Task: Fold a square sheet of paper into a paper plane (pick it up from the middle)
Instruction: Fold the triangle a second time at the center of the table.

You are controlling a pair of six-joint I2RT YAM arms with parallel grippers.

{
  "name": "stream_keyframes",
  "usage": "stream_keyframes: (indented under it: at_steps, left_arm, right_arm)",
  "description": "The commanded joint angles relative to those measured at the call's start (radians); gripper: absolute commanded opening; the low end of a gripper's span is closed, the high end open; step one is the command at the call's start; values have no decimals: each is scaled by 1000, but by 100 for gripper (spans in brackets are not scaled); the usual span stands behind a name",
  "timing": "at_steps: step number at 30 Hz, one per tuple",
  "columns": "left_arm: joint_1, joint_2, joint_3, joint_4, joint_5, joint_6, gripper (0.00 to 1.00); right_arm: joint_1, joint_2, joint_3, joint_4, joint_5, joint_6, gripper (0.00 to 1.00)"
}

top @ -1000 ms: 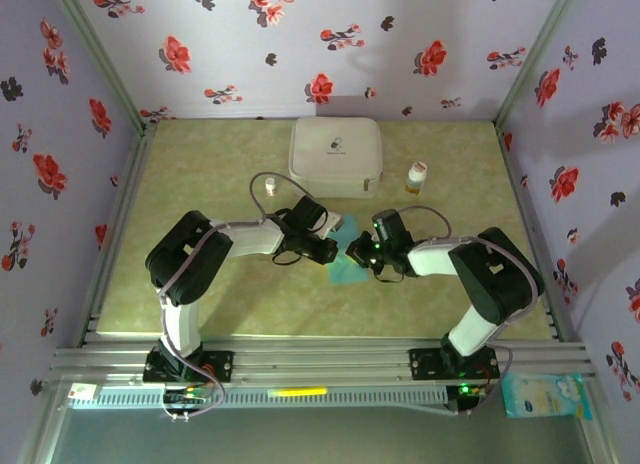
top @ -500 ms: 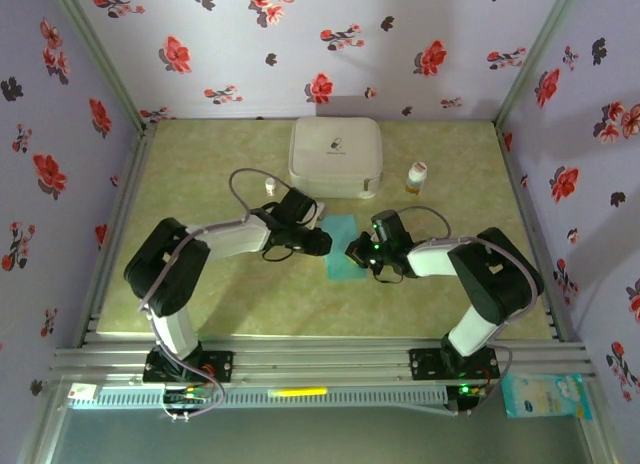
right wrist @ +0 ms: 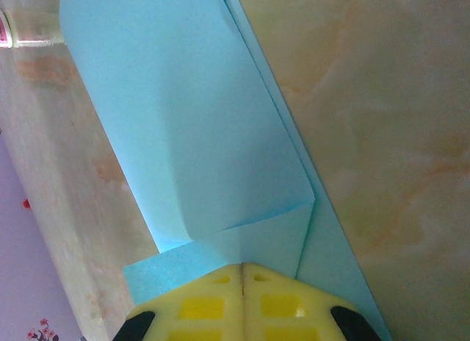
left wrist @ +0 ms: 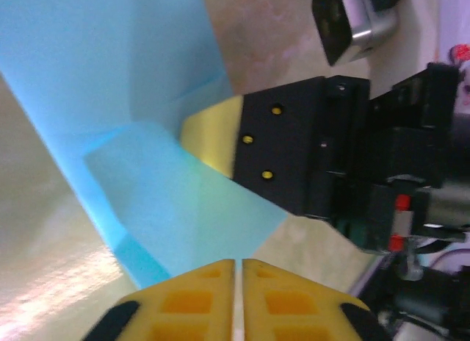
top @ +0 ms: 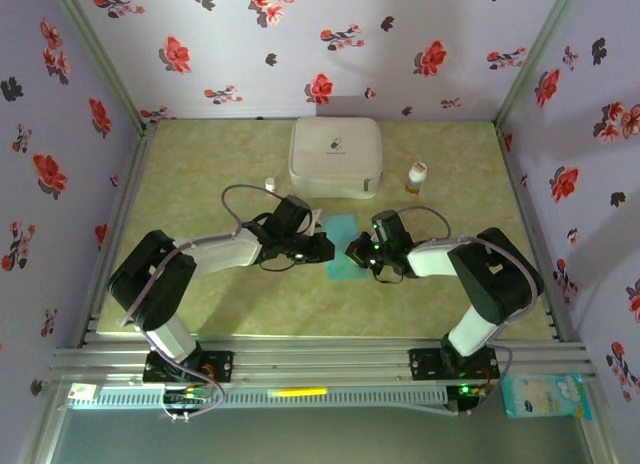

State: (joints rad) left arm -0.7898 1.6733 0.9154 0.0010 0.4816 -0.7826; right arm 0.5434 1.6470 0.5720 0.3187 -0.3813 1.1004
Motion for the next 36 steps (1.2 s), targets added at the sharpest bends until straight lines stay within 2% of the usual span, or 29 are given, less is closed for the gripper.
stream_keyframes:
  at_steps: [1,9,16,36]
  left_arm:
    - [-21,37,28,37,57,-58,0]
    - [-58,89,64,21,59,-62,0]
    - [-68,143,104,-42,2,-42,0]
    - [-77,175,46,-61,-49,-11,0]
  right_arm:
    - [1,27,-34,-82,69,-7,0]
    - [-1,22,-31,-93,71,-10,0]
    - [0,18,-32,-98,70,-12,0]
    - [0,25,-35,-102,71,-17,0]
